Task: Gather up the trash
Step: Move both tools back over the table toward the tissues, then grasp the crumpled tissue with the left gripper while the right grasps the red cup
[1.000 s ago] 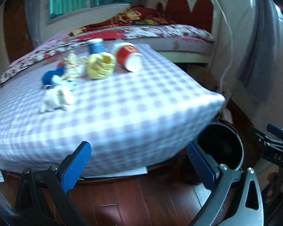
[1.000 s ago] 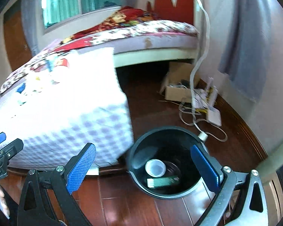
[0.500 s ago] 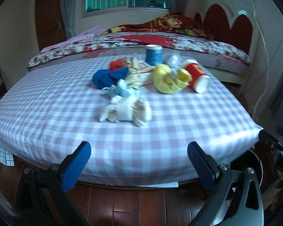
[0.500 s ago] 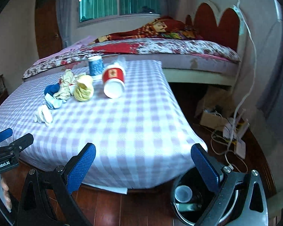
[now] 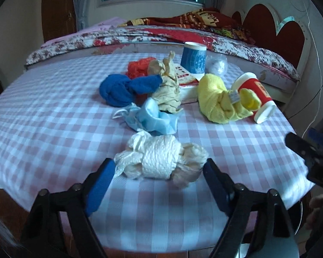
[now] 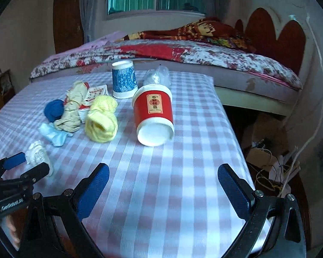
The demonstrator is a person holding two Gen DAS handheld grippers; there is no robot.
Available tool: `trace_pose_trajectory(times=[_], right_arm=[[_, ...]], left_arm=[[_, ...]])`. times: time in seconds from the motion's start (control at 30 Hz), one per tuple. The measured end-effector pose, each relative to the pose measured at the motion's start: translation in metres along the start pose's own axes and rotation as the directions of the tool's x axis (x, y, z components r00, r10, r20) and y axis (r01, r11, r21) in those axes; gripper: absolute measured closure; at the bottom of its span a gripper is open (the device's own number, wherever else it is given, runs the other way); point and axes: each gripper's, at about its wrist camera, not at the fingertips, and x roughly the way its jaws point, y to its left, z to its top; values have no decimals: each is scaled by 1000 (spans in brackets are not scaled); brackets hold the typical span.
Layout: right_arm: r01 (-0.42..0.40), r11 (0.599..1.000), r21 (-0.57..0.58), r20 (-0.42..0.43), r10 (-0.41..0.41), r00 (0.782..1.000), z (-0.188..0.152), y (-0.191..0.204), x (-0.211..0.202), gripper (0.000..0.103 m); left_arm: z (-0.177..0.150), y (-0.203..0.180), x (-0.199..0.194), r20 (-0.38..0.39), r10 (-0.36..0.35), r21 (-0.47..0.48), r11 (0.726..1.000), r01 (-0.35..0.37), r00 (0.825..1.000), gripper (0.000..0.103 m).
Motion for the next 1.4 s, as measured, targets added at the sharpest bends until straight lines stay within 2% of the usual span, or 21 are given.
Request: trace_pose_trajectory(times=[0.03, 0.27, 0.43, 0.5, 0.53, 0.7, 0.8, 0.83, 0.93, 1.0, 1.03, 1.07, 1.13, 1.2, 1.23, 1.3, 1.37, 1.4], right_arm=[[0, 1000, -2, -10, 0, 1000, 5, 0, 7, 1], [-5, 1000, -29, -79, 3, 997, 32, 4, 48, 1], [-8, 999, -36, -94, 5, 996, 41, 1, 60, 2], [-23, 999, -39, -102, 19, 995, 41, 1, 63, 22], [-36, 999, -34, -112, 32, 993, 41, 0, 64, 47], [-63, 997, -38, -96, 59, 994, 32, 2, 53, 46], [-61, 997, -46, -71, 57, 996, 24, 4, 41, 46], [-61, 997, -45, -67, 58, 996, 22, 4, 38, 46], [-67, 997, -43, -58, 65, 996, 15, 5, 29, 46], [-67, 997, -49, -55, 64, 996, 12, 6, 27, 46], [-69, 996, -48, -54, 66, 996, 11, 5, 26, 46], [-69, 997, -47, -53, 66, 996, 11, 5, 25, 46], [-69, 997, -43, -49, 67, 997, 12, 4, 25, 46], [-71, 997, -40, -53, 68, 996, 13, 4, 27, 46], [-69, 997, -40, -54, 67, 996, 13, 4, 28, 46], [-69, 997, -32, -60, 67, 996, 14, 3, 31, 46], [-69, 997, -23, -65, 68, 996, 13, 2, 32, 46], [-73, 997, -17, -65, 72, 995, 13, 0, 31, 46]], left_arm=[[2, 0, 2, -1, -10, 0, 1000, 10, 1000, 25], [11, 2, 10, -6, -61, 7, 998, 61, 998, 38], [12, 2, 9, 0, -90, 8, 996, 90, 996, 48], [11, 1, 9, -4, -112, 10, 994, 112, 994, 59], [11, 0, 8, -3, -121, 10, 993, 121, 993, 62], [7, 2, 5, 6, -149, 1, 989, 149, 989, 66], [4, 6, 2, 17, -174, -18, 985, 174, 985, 72], [3, 6, 0, 23, -189, -20, 982, 190, 982, 96], [3, 5, -5, 33, -192, -14, 981, 193, 981, 95], [2, 3, -4, 18, -182, -6, 983, 182, 983, 87], [1, 4, -7, 36, -162, -10, 987, 162, 986, 79], [1, 4, -11, 53, -137, -12, 990, 138, 989, 48], [1, 7, -17, 88, -104, -33, 994, 107, 991, 7], [6, 4, -17, 101, -98, -27, 995, 101, 990, 8], [9, 3, -13, 91, -89, -23, 996, 91, 992, 13], [18, 2, 1, 45, -71, -32, 997, 73, 996, 27], [20, 6, 13, 4, -63, -54, 997, 63, 998, 58], [21, 11, 17, -4, -76, -68, 995, 75, 997, 62]])
